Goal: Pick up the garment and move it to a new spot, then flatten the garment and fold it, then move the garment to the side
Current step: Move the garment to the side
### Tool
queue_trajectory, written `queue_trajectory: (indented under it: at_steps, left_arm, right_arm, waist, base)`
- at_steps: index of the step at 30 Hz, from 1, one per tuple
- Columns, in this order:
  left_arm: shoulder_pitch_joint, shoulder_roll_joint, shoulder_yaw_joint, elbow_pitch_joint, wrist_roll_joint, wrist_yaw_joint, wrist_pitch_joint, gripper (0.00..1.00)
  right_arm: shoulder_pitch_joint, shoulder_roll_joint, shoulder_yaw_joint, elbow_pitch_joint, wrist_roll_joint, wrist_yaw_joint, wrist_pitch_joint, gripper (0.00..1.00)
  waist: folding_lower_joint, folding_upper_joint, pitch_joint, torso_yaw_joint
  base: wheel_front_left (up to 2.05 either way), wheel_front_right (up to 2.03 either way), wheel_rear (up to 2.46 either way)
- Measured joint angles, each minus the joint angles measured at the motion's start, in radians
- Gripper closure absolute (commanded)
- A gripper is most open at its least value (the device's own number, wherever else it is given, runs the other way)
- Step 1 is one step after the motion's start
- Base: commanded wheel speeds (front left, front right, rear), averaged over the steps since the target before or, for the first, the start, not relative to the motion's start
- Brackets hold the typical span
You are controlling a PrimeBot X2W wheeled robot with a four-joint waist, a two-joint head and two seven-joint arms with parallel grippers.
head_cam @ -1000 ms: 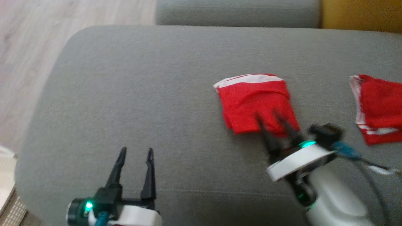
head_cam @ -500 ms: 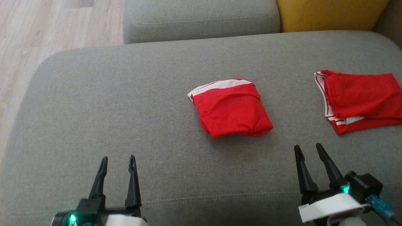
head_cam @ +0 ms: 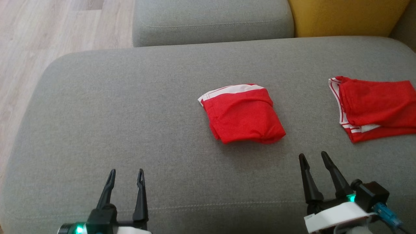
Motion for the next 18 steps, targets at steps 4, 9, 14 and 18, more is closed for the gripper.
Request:
queue_trajectory:
  at_steps: [4, 9, 14, 18]
  left_arm:
    - [0.0, 0.0, -0.001, 0.003, 0.007, -0.005, 0.0, 0.0]
    - [0.0, 0.0, -0.003, 0.009, 0.007, -0.008, 0.0, 0.0]
    - [0.0, 0.0, -0.008, 0.024, 0.007, -0.018, 0.0, 0.0]
    - [-0.008, 0.0, -0.026, 0.036, 0.005, -0.035, 0.0, 0.0]
  right_arm:
    - [0.0, 0.002, 0.003, 0.0, 0.0, 0.0, 0.0, 0.0]
    - [0.0, 0.004, 0.009, 0.0, 0.0, 0.0, 0.0, 0.0]
    - [-0.003, 0.005, 0.016, 0.025, -0.005, 0.0, 0.0, 0.0]
    - [-0.053, 0.005, 0.042, 0.125, -0.007, 0.0, 0.0, 0.0]
  waist:
    - [0.0, -0.0001, -0.003, 0.006]
    - [0.0, -0.0001, -0.004, 0.014]
    - [0.0, 0.0, 0.004, 0.029]
    - [0.0, -0.0001, 0.028, 0.047]
  base:
    - [0.0, 0.0, 0.0]
    - [0.0, 0.0, 0.0]
    - [0.0, 0.0, 0.0]
    - [0.0, 0.0, 0.0]
